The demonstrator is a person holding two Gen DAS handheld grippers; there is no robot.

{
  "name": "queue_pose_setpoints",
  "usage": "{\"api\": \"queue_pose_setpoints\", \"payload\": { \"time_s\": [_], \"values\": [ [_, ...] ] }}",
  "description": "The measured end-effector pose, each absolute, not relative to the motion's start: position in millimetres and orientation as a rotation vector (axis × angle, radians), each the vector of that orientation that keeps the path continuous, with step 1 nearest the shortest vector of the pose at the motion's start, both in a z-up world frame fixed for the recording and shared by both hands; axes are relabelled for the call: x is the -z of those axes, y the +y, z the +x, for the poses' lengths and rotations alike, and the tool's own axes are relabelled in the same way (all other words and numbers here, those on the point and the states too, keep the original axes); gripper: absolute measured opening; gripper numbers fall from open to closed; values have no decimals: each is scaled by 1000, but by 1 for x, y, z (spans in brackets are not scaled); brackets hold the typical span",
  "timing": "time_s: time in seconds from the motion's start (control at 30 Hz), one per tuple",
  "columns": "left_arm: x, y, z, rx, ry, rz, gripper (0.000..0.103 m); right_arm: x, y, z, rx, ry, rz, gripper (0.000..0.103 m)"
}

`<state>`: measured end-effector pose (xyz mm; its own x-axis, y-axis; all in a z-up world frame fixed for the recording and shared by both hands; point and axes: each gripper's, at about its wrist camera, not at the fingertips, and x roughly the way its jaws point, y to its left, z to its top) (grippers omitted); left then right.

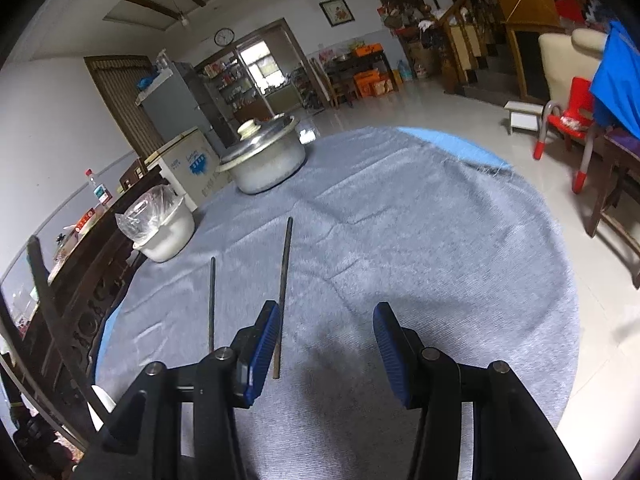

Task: Organize utensils
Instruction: 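Withdraw both grippers from the cup and move toward the last dark chopsticks, then grasp a dark chopstick with the right gripper while the left gripper grasps another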

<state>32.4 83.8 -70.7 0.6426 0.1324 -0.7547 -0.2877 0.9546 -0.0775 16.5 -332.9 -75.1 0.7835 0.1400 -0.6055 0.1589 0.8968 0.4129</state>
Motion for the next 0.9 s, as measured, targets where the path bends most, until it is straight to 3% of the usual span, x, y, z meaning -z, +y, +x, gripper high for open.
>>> {"api": "queue_pose_setpoints", "payload": {
  "time_s": [0.37, 0.77, 0.9],
  "values": [
    [58, 70, 67, -169, 849, -109, 77, 81, -324, 80, -97, 837, 464, 51],
    [69, 49, 133, -6, 1006, -104, 77, 91, -306, 192, -187, 1023, 378, 51],
    [70, 42, 171, 51, 1096, -144, 77, 100, -292, 229, -167, 1090, 331, 38]
  ]
}}
